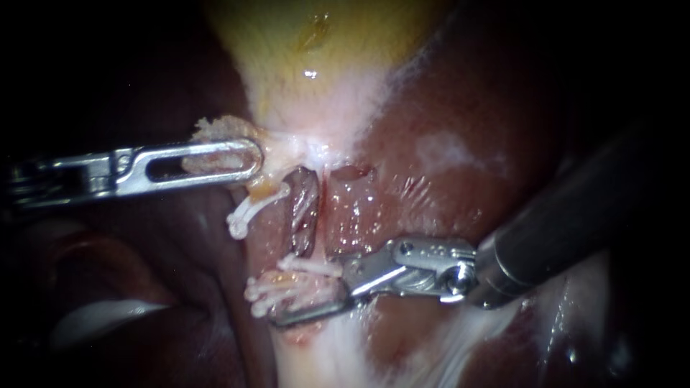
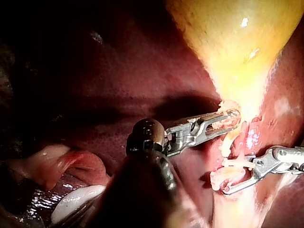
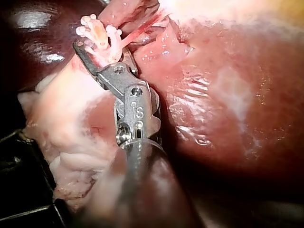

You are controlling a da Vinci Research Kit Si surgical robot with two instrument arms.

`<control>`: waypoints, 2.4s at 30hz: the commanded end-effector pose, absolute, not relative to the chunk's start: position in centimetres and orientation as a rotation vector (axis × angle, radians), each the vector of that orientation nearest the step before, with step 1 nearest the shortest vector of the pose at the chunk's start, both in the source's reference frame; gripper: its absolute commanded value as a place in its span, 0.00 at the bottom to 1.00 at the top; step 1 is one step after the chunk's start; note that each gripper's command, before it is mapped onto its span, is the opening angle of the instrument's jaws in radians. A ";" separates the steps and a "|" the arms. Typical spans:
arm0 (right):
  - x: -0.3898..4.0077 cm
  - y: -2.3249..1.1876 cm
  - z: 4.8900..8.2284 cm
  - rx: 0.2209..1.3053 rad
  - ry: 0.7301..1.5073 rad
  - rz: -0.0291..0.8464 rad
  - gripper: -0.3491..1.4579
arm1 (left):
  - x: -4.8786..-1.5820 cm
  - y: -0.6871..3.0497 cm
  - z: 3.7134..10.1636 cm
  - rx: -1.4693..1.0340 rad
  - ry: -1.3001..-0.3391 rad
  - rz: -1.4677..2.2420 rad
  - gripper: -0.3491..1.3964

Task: Clipping second clip right tube

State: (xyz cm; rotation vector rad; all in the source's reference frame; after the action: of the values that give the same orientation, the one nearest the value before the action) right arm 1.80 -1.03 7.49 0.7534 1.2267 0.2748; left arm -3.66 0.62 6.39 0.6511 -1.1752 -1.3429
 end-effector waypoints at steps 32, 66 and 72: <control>1.14 -0.57 7.17 0.647 1.253 0.230 0.47 | -3.66 0.62 6.39 0.651 -1.175 -1.343 0.00; 1.11 -0.42 7.14 0.774 1.238 0.419 0.47 | -3.66 0.62 6.39 0.651 -1.175 -1.343 0.00; 1.21 -0.45 7.18 0.800 1.233 0.437 0.47 | -3.66 0.62 6.39 0.651 -1.175 -1.343 0.00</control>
State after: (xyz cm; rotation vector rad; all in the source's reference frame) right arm 1.23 -0.45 7.18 0.8063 1.2337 0.4410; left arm -3.66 0.62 6.39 0.6505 -1.1755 -1.3432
